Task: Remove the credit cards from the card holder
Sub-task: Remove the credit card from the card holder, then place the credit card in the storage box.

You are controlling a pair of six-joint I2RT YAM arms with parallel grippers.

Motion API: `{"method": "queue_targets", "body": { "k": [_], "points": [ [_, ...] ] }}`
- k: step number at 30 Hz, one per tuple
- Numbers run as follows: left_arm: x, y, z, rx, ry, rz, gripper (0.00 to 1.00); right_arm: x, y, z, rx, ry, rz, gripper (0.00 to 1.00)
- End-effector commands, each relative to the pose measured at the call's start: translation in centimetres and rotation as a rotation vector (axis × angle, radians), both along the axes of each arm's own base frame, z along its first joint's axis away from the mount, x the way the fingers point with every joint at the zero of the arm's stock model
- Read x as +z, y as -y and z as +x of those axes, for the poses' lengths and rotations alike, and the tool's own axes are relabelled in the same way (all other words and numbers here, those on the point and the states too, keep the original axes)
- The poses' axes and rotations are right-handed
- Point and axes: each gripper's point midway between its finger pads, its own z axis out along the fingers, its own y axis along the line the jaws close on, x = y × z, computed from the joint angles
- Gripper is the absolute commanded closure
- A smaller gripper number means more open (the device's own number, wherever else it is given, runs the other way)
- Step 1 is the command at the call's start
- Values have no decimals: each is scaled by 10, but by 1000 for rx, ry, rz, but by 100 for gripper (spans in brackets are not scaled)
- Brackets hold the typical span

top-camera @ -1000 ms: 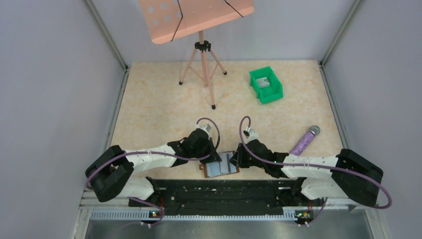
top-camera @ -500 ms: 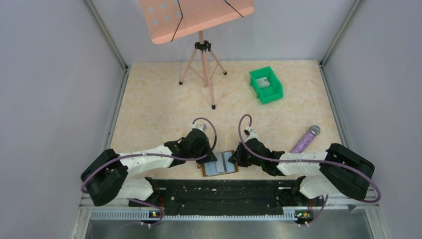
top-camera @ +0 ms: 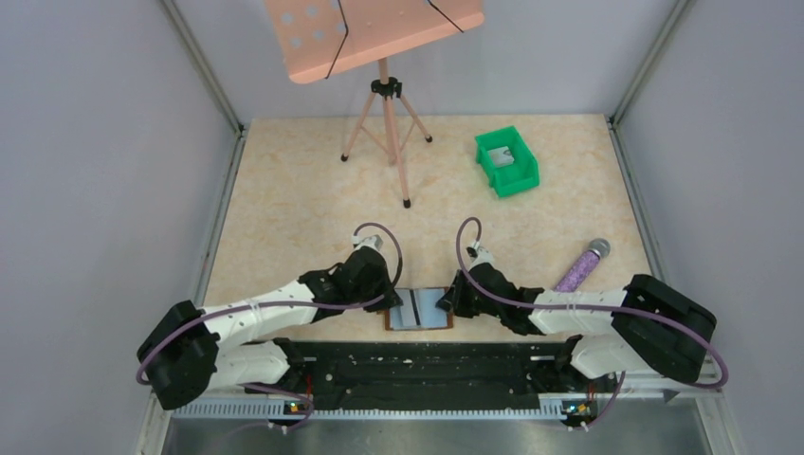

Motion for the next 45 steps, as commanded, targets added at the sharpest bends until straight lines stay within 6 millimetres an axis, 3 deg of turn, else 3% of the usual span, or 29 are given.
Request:
{"method": "queue_targets", "body": {
  "k": [1, 8, 17, 22, 30, 35, 45],
  "points": [
    [15, -12, 9, 50, 38, 37, 100, 11, 6, 13, -5, 53, -52, 89],
    [37, -18, 13, 124, 53, 19, 100, 59, -15, 22, 109, 218, 26, 83],
    [71, -12, 19, 230, 44, -99, 100, 137, -27, 42, 347, 780, -19, 72],
    [77, -14, 25, 285, 33, -102, 100, 168, -21, 25, 419, 1071, 45, 63],
    [102, -13, 25, 453, -77, -215, 100, 157, -15, -10, 643, 1493, -153, 50],
    [116, -12, 23, 535, -136, -305, 100, 158, -16, -16, 696, 1590, -235, 49],
    [118, -3, 14, 565, -244, -419, 100, 155, -29, -18, 771, 1636, -327, 50]
  ]
}}
